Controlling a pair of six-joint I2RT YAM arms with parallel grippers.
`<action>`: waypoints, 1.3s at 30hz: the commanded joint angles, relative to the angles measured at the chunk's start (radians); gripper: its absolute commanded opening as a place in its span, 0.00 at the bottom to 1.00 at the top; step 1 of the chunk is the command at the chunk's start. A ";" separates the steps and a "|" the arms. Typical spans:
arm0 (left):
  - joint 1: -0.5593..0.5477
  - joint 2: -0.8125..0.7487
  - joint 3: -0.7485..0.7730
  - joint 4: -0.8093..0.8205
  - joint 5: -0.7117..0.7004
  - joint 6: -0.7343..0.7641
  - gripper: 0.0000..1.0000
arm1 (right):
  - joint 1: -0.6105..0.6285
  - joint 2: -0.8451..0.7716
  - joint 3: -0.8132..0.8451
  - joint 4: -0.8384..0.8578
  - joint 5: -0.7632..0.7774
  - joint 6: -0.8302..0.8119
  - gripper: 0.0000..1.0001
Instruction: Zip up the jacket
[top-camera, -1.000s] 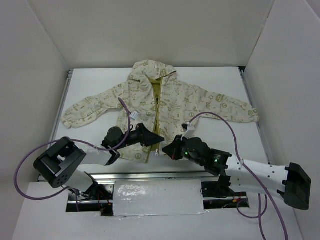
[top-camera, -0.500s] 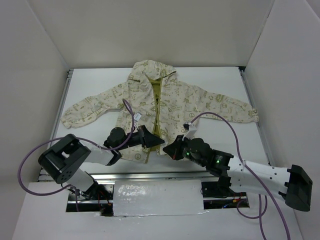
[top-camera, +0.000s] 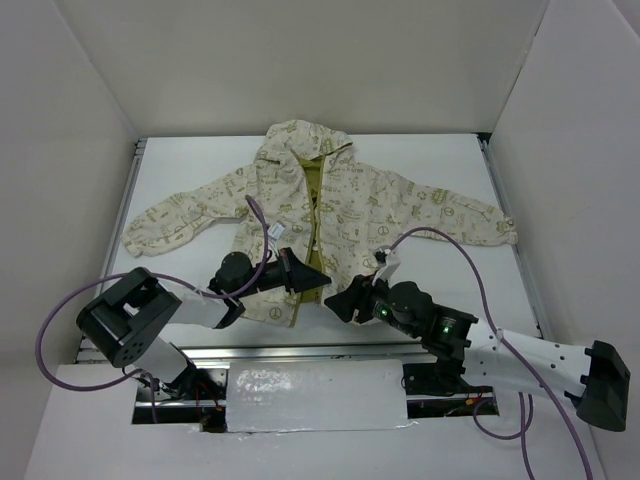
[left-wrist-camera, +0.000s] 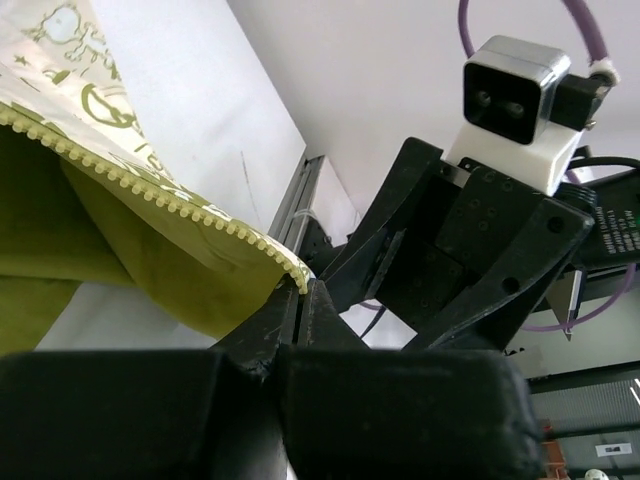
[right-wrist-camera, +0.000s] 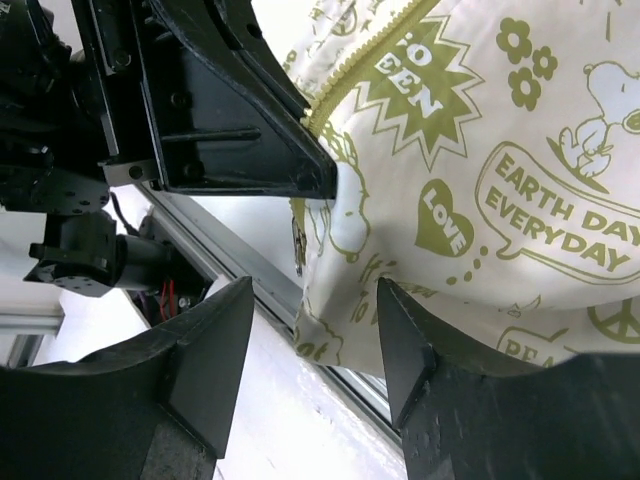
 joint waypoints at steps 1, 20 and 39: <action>-0.007 -0.055 0.040 0.162 0.006 0.031 0.00 | -0.006 -0.041 0.023 -0.019 0.015 -0.043 0.60; -0.074 -0.254 0.132 -0.320 -0.122 0.181 0.00 | -0.003 -0.015 0.035 0.098 -0.054 -0.064 0.56; -0.077 -0.243 0.137 -0.308 -0.108 0.137 0.00 | -0.006 0.020 -0.023 0.204 -0.061 -0.087 0.34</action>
